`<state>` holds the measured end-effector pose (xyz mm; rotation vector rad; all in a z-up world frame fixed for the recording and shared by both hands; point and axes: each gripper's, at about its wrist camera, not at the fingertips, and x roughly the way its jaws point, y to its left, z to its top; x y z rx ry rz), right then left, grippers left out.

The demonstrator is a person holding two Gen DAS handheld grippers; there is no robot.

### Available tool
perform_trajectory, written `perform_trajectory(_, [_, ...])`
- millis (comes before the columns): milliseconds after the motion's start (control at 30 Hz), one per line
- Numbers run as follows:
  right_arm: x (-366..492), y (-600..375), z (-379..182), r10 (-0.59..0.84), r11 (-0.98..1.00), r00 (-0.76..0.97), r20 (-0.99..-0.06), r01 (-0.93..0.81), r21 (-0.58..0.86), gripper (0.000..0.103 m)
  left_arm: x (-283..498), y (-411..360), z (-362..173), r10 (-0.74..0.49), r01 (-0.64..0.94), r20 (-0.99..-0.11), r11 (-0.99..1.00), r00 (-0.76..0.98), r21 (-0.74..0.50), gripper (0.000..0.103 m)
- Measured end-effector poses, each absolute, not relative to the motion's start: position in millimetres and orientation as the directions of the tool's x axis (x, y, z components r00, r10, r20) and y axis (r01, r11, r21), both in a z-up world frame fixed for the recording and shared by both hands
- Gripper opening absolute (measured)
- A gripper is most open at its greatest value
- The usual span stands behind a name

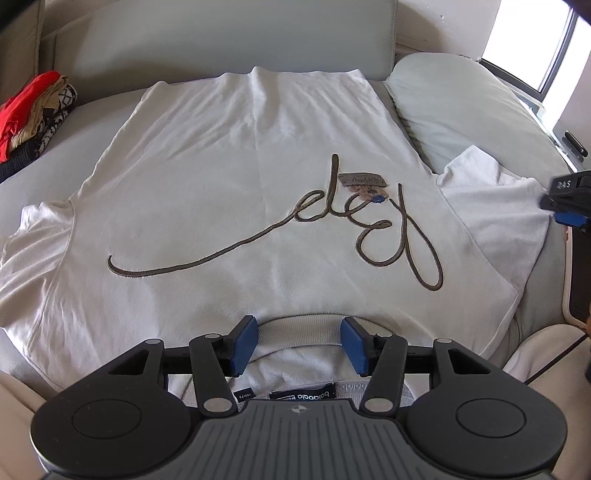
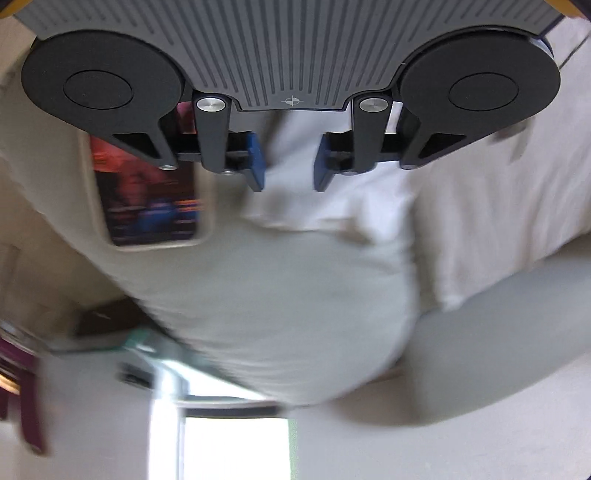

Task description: Fold clothes

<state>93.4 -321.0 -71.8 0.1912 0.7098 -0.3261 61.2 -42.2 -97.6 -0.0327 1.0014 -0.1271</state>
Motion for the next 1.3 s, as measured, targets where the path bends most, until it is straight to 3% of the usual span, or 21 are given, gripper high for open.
perform_trajectory(100, [99,-303,-79,-0.077,0.967,0.709,-0.701,0.225,0.121,0.03,57,-38,-93,-0.12,0.067,-0.835,0.993,0.537,-0.1,0.051])
perform_trajectory(133, [103,-299,-83,-0.023,0.972,0.693,-0.721,0.185,0.147,0.02,55,-38,-91,-0.118,0.068,-0.831,0.993,0.543,-0.096,0.051])
perform_trajectory(300, [112,-312,-114,0.018,0.952,0.583,-0.813,0.238,0.192,0.02,50,-33,-94,-0.122,0.075,-0.839,0.992,0.53,-0.097,0.051])
perform_trajectory(333, [111,-318,-119,0.006,0.946,0.568,-0.823,0.264,0.189,0.005,50,-33,-95,-0.122,0.077,-0.84,0.992,0.529,-0.096,0.051])
perform_trajectory(367, [110,-324,-123,-0.006,0.939,0.554,-0.833,0.29,0.186,0.0,50,-32,-96,-0.122,0.08,-0.84,0.992,0.528,-0.094,0.051])
perform_trajectory(533, [88,-336,-101,-0.192,0.881,0.604,-0.774,0.453,0.135,0.0,51,-29,-98,-0.134,0.077,-0.842,0.991,0.522,-0.11,0.052])
perform_trajectory(567, [83,-335,-95,-0.235,0.868,0.615,-0.752,0.481,0.122,0.016,51,-28,-99,-0.136,0.077,-0.842,0.991,0.522,-0.113,0.052])
perform_trajectory(600, [80,-335,-89,-0.256,0.862,0.633,-0.731,0.491,0.124,0.018,51,-28,-99,-0.138,0.077,-0.842,0.99,0.522,-0.115,0.053])
perform_trajectory(800, [119,-326,-86,-0.013,0.898,0.731,-0.683,0.309,0.313,0.018,52,-31,-100,-0.141,0.095,-0.843,0.99,0.519,-0.107,0.056])
perform_trajectory(900, [157,-321,-100,0.086,0.9,0.693,-0.715,0.254,0.355,0.018,53,-31,-100,-0.143,0.097,-0.846,0.989,0.514,-0.108,0.056])
perform_trajectory(1000, [192,-332,-122,0.063,0.88,0.585,-0.809,0.35,0.322,0.013,55,-31,-100,-0.147,0.1,-0.85,0.989,0.506,-0.112,0.057])
perform_trajectory(1033, [200,-336,-126,0.052,0.872,0.568,-0.821,0.375,0.315,0.0,56,-31,-100,-0.149,0.1,-0.85,0.988,0.505,-0.114,0.057])
perform_trajectory(1133, [196,-345,-115,-0.058,0.85,0.691,-0.721,0.412,0.327,0.0,57,-31,-100,-0.148,0.104,-0.852,0.988,0.502,-0.111,0.058])
perform_trajectory(1200, [186,-346,-105,-0.135,0.838,0.733,-0.667,0.443,0.318,0.013,58,-33,-101,-0.144,0.113,-0.853,0.989,0.503,-0.1,0.059])
perform_trajectory(1233, [180,-346,-100,-0.173,0.832,0.746,-0.643,0.46,0.311,0.015,58,-33,-101,-0.143,0.114,-0.853,0.989,0.503,-0.098,0.059])
perform_trajectory(1300, [169,-344,-99,-0.123,0.831,0.752,-0.647,0.434,0.347,0.015,57,-34,-101,-0.142,0.115,-0.853,0.989,0.502,-0.096,0.06])
